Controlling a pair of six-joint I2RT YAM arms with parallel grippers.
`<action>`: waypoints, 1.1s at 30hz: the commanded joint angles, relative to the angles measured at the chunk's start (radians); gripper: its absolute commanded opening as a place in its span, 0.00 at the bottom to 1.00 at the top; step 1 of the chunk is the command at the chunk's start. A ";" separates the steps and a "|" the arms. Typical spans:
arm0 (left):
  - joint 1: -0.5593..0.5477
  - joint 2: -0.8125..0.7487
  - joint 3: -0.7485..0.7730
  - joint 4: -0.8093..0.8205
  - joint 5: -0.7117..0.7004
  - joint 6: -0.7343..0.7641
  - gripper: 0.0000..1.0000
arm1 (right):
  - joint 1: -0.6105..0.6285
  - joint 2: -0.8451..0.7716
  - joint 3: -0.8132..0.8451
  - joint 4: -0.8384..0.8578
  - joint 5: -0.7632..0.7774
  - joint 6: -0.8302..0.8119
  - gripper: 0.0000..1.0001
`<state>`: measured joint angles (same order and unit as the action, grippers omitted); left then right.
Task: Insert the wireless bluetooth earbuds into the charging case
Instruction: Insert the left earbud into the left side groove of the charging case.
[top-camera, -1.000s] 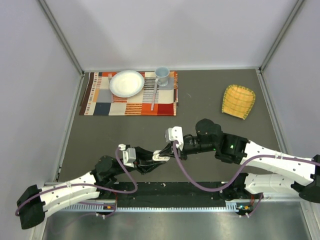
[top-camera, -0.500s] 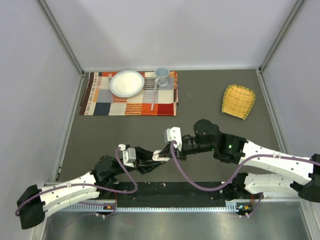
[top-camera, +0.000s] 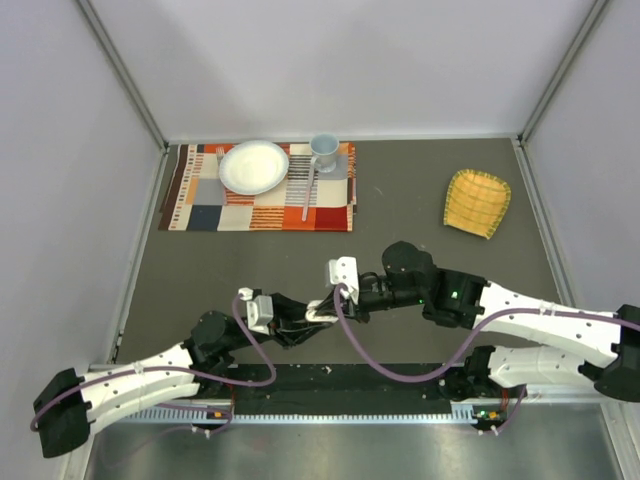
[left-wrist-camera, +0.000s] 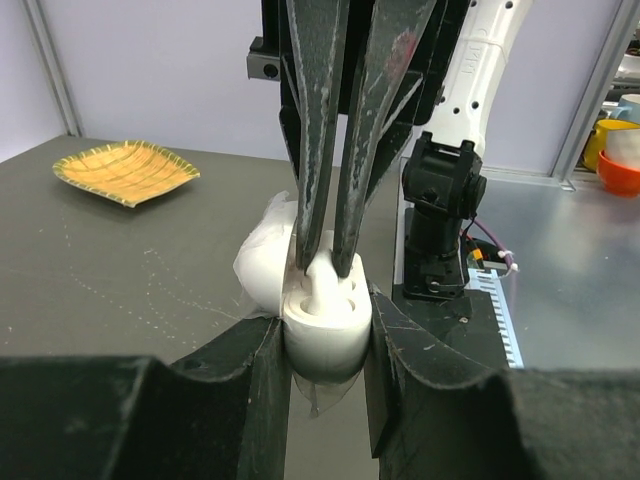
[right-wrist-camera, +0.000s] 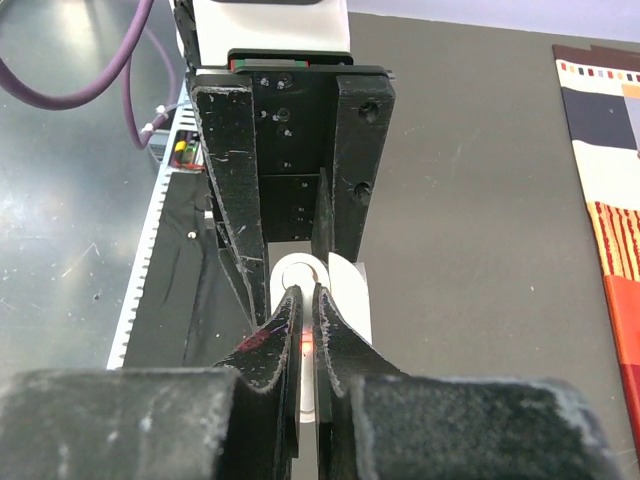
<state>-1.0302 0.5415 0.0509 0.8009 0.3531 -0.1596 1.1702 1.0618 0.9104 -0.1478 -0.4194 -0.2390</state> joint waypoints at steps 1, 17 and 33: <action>-0.004 -0.005 0.035 0.077 -0.002 -0.011 0.00 | 0.028 0.029 0.012 0.021 0.014 0.004 0.00; -0.004 -0.037 0.027 0.066 -0.063 0.009 0.00 | 0.062 0.053 0.087 -0.157 0.096 -0.023 0.07; -0.004 -0.055 0.021 0.037 -0.063 0.009 0.00 | 0.060 -0.036 0.099 -0.107 0.166 -0.005 0.29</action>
<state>-1.0321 0.4946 0.0505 0.7578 0.2924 -0.1581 1.2156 1.0813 0.9844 -0.2840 -0.2897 -0.2562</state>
